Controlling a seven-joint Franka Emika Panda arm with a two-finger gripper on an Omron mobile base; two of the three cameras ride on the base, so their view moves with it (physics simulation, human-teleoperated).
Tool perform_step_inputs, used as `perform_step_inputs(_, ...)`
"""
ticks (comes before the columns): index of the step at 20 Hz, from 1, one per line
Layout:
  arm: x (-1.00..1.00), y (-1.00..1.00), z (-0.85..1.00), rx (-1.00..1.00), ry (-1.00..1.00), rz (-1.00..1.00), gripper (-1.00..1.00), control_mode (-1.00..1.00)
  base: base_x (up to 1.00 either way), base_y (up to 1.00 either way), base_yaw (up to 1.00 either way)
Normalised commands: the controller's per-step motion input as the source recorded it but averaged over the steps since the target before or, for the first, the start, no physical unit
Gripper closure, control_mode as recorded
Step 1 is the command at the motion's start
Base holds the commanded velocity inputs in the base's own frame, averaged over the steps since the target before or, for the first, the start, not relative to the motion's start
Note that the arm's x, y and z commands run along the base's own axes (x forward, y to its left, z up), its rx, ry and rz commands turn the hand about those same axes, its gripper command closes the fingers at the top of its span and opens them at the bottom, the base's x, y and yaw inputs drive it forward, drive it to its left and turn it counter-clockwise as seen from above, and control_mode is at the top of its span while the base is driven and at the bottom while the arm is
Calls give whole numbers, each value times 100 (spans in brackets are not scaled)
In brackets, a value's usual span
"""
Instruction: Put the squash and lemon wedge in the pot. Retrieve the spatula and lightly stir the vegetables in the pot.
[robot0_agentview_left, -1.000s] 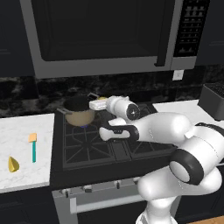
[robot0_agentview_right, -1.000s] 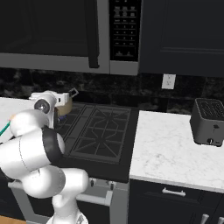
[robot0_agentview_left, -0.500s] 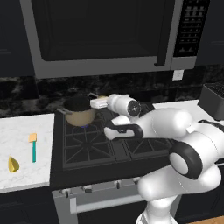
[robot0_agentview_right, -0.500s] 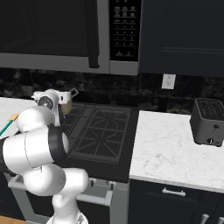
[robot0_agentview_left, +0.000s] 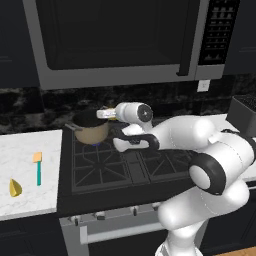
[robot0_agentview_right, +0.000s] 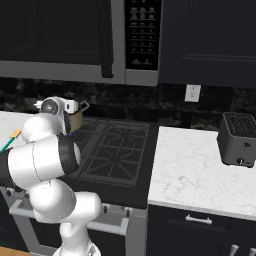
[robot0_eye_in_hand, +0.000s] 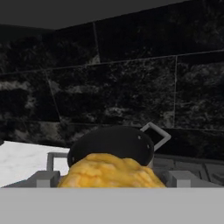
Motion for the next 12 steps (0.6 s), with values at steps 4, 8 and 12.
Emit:
perform_step_inputs(4, 29, 8, 0, 0, 13, 0, 100, -100, 0, 0, 0)
perform_step_inputs(8, 23, 18, -14, 0, 5, 0, 100, -100, 0, 0, 0)
perform_step_inputs(12, 15, 25, -27, 0, 0, 0, 100, -100, 0, 0, 0)
